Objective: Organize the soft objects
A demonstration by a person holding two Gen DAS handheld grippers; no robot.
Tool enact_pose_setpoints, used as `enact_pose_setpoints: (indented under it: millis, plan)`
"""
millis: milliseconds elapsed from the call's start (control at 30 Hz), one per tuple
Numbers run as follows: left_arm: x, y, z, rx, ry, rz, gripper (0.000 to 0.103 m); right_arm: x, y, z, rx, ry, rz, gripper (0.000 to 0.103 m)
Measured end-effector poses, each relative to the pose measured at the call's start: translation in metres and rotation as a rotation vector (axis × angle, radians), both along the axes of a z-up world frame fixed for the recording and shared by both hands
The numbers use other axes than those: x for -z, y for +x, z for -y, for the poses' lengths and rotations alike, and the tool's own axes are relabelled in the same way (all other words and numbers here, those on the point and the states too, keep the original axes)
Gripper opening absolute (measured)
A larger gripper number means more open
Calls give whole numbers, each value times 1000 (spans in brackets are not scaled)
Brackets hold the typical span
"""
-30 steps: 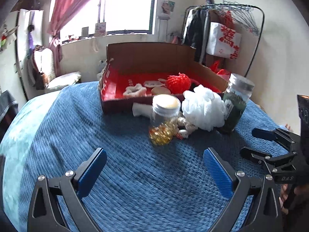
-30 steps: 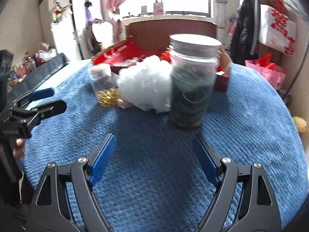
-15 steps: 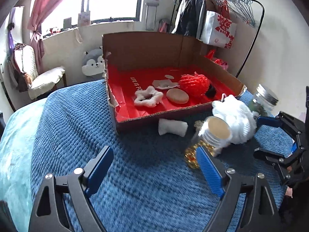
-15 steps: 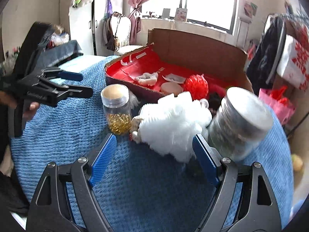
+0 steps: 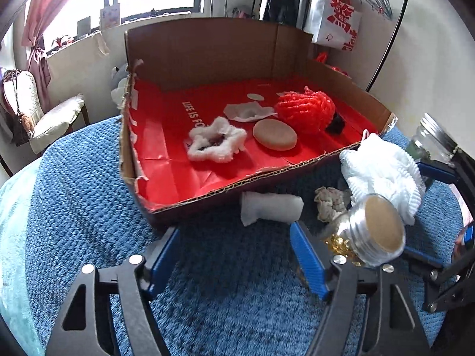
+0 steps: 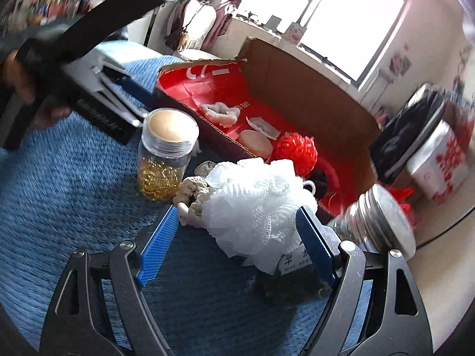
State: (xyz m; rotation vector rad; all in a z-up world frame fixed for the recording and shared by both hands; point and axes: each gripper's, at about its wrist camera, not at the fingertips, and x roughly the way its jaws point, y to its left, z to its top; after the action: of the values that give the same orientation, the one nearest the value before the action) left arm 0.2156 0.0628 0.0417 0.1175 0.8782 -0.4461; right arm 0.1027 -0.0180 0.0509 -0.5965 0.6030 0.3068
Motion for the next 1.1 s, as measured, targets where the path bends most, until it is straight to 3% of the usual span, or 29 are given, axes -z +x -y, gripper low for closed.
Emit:
enact_pose_setpoints:
  millis: [167, 300, 367, 433, 467, 500, 533, 667, 1100]
  plan:
    - [7, 9, 5, 4, -7, -27, 66, 14, -6, -18, -10, -146, 104, 81]
    - [10, 16, 11, 13, -26, -48, 56, 25, -2, -26, 0, -221, 133, 80]
    - [12, 19, 13, 20, -42, -62, 45, 29, 1, -28, -3, -242, 137, 64]
    - [14, 20, 14, 32, -55, -80, 28, 30, 3, -27, 0, -251, 133, 59]
    - [15, 20, 14, 33, -55, -78, 23, 29, 4, -27, -1, -247, 133, 47]
    - [15, 21, 15, 35, -55, -77, 13, 28, 4, -26, 2, -249, 144, 40]
    - [16, 21, 14, 38, -62, -77, 10, 28, 5, -26, 7, -258, 151, 35]
    - [14, 18, 12, 36, -65, -66, 8, 24, -4, -19, 9, -246, 148, 26]
    - [0, -6, -3, 6, -65, -21, 8, 7, -31, -13, -17, -173, 181, 20]
